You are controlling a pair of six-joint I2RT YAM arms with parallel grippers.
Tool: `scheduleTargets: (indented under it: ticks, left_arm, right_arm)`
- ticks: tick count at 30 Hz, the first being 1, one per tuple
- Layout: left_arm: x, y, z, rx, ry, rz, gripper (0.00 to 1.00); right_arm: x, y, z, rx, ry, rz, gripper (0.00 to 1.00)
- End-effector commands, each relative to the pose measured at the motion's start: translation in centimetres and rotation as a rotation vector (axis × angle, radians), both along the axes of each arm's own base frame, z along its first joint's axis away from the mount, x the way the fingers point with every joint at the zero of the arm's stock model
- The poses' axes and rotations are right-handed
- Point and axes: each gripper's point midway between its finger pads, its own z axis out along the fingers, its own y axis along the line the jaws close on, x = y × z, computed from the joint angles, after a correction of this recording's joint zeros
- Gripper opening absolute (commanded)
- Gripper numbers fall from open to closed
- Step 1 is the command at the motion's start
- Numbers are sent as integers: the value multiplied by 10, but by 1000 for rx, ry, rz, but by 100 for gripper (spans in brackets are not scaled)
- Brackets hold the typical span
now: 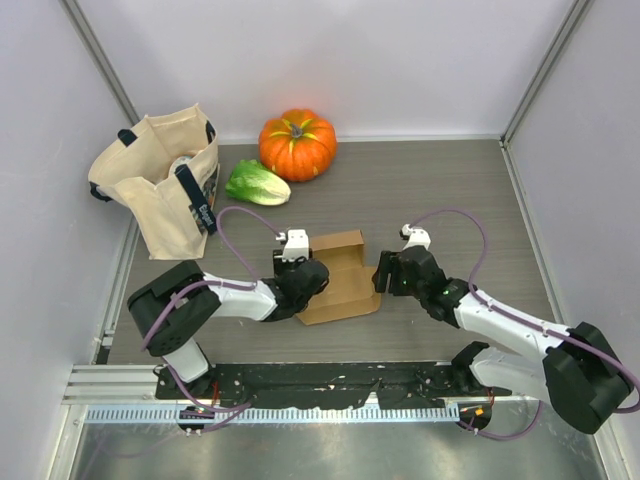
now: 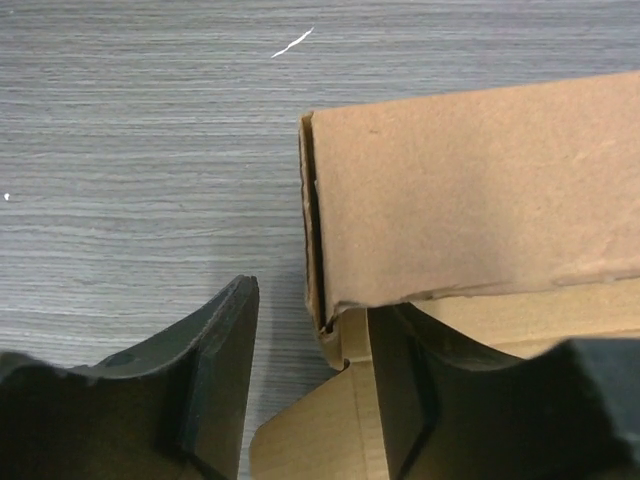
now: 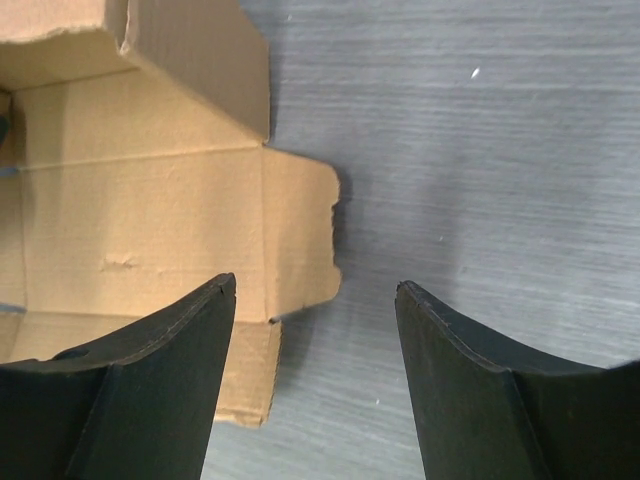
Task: Fold the paper box
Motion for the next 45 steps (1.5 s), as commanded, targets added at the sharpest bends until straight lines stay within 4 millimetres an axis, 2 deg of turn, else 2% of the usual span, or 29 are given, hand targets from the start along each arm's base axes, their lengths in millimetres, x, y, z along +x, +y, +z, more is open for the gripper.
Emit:
scheduleTargets:
  ticks: [1, 5, 6, 7, 9, 11, 13, 14, 16, 18, 19, 20, 21, 22, 23, 24, 25, 26, 29, 30, 31, 32, 34, 36, 38, 41, 42, 44, 45]
  left_arm:
    - [-4, 3, 15, -27, -12, -5, 58]
    - [-18, 3, 25, -89, 17, -68, 71]
    - [-22, 1, 30, -116, 18, -88, 78]
    - [-26, 0, 35, -139, 23, -107, 93]
    - [-40, 1, 47, -198, 55, -151, 100]
    - [-55, 7, 57, -255, 95, -169, 99]
    - [-71, 0, 61, -311, 152, -238, 91]
    - [-80, 1, 60, -323, 190, -251, 89]
    - [-99, -21, 76, -418, 222, -402, 84]
    - [-114, -40, 85, -430, 248, -532, 84]
    - [-124, -47, 85, -405, 275, -583, 84]
    - [-124, -56, 97, -349, 250, -633, 85]
    - [-140, -68, 97, -283, 253, -697, 87]
    - [-137, -68, 82, -151, 252, -682, 88]
    - [-140, -82, 90, -99, 226, -725, 89]
    - [-151, -91, 87, 15, 203, -799, 92]
    - [-152, -90, 60, 157, 254, -807, 93]
    - [-147, -100, 68, 211, 218, -809, 93]
    - [-147, -115, 45, 476, 192, -882, 95]
    - [-152, -121, 40, 527, 179, -907, 96]
    - [-148, -130, 43, 569, 143, -924, 97]
    - [-147, -133, 32, 622, 146, -927, 97]
    - [-138, -138, 32, 699, 108, -911, 97]
    - [-134, -137, 20, 775, 113, -898, 94]
    - [-127, -141, 23, 836, 77, -886, 92]
    - [-114, -137, 31, 888, 26, -792, 72]
    - [-112, -137, 36, 879, 14, -778, 59]
    - [-110, -136, 45, 862, -5, -752, 47]
    - [-110, -135, 48, 853, -8, -749, 36]
  right_arm:
    - [-10, 12, 10, 101, 50, 21, 70]
    - [-17, 17, 6, 136, 93, 33, 71]
    - [-20, 18, 2, 146, 119, 29, 71]
    - [-23, 18, -1, 145, 140, 28, 71]
    - [-27, 20, -6, 164, 179, 15, 72]
    - [-32, 26, -8, 199, 203, 25, 72]
    - [-33, 27, -11, 211, 221, 7, 70]
    - [-33, 26, -13, 201, 229, -6, 62]
    - [-35, 25, -18, 184, 261, -18, 55]
    - [-36, 28, -21, 187, 278, -11, 46]
    - [-37, 32, -20, 200, 286, 3, 40]
    - [-37, 33, -22, 203, 299, -2, 37]
    - [-37, 33, -24, 200, 306, -5, 35]
    - [-37, 34, -22, 200, 310, -6, 29]
    - [-35, 33, -22, 195, 308, -16, 26]
    - [-34, 32, -20, 195, 307, -25, 24]
    - [-33, 31, -17, 193, 307, -29, 19]
    - [-33, 32, -13, 196, 301, -29, 17]
    - [-33, 35, -1, 217, 297, -20, 10]
    - [-35, 38, 2, 235, 301, -6, 8]
    - [-35, 40, 6, 246, 303, -2, 4]
    - [-36, 42, 8, 255, 308, 7, 2]
    - [-39, 45, 12, 267, 324, 24, 1]
    - [-41, 47, 14, 279, 327, 30, 1]
    - [-41, 48, 20, 298, 320, 38, 1]
    - [-39, 46, 30, 311, 289, 31, 4]
    - [-37, 39, 31, 301, 286, 5, 8]
    - [-28, 29, 47, 313, 226, -23, 22]
    - [-25, 22, 52, 313, 203, -46, 35]
